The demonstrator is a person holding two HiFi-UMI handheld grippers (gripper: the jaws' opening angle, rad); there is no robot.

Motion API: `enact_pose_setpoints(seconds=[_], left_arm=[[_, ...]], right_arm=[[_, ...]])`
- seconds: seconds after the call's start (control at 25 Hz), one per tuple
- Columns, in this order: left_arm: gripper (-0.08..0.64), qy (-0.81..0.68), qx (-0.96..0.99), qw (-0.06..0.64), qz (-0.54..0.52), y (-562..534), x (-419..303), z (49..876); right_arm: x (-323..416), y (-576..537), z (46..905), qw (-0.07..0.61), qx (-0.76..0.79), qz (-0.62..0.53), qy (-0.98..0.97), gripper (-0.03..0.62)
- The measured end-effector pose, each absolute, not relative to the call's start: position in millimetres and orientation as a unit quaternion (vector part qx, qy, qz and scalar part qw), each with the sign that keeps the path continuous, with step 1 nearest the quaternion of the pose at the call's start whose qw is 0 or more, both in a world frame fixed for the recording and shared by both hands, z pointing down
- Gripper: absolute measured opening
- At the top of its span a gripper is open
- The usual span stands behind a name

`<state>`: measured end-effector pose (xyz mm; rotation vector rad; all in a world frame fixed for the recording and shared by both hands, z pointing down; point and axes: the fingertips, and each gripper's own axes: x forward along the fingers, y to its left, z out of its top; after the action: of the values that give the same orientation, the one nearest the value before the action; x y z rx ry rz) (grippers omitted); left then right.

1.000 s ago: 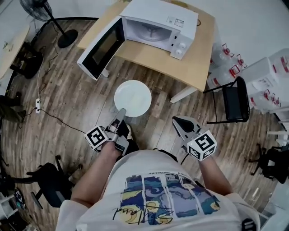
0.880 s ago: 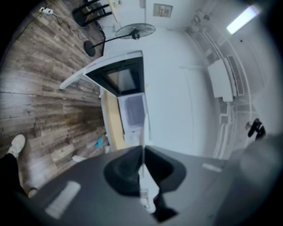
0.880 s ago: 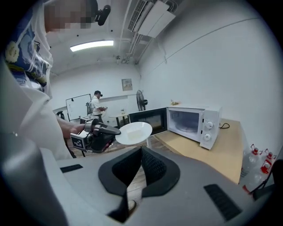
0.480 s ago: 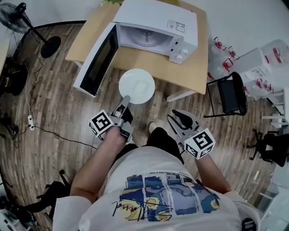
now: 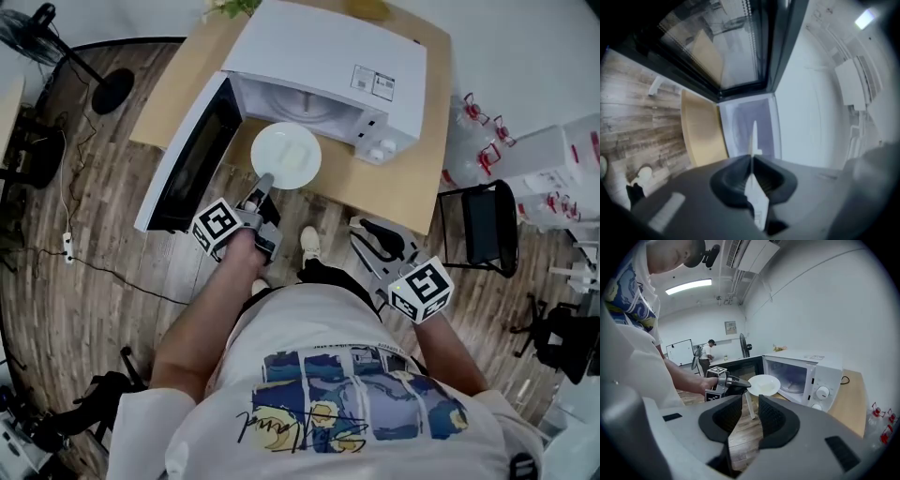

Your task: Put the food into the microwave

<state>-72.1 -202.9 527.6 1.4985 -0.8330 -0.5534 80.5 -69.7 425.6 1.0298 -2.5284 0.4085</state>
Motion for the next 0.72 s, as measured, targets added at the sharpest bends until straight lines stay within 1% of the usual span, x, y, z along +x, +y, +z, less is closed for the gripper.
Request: enact_pose_setpoints(seconds=[0.28,0.72], left_arm=[[0.025,-0.402,0.633,0.615,-0.243,-279.3,-48.1,554.3],[0.028,-0.444,0.600,0.617,-0.251,-360.4,-28.7,589.9]], right_arm=[[121.6,-127.4,425.1,0.196,0.336,0.154,-0.908,0.083],[171.2,-170.1,428.8,0.208,0.333,0.163,-0.905,0.077]])
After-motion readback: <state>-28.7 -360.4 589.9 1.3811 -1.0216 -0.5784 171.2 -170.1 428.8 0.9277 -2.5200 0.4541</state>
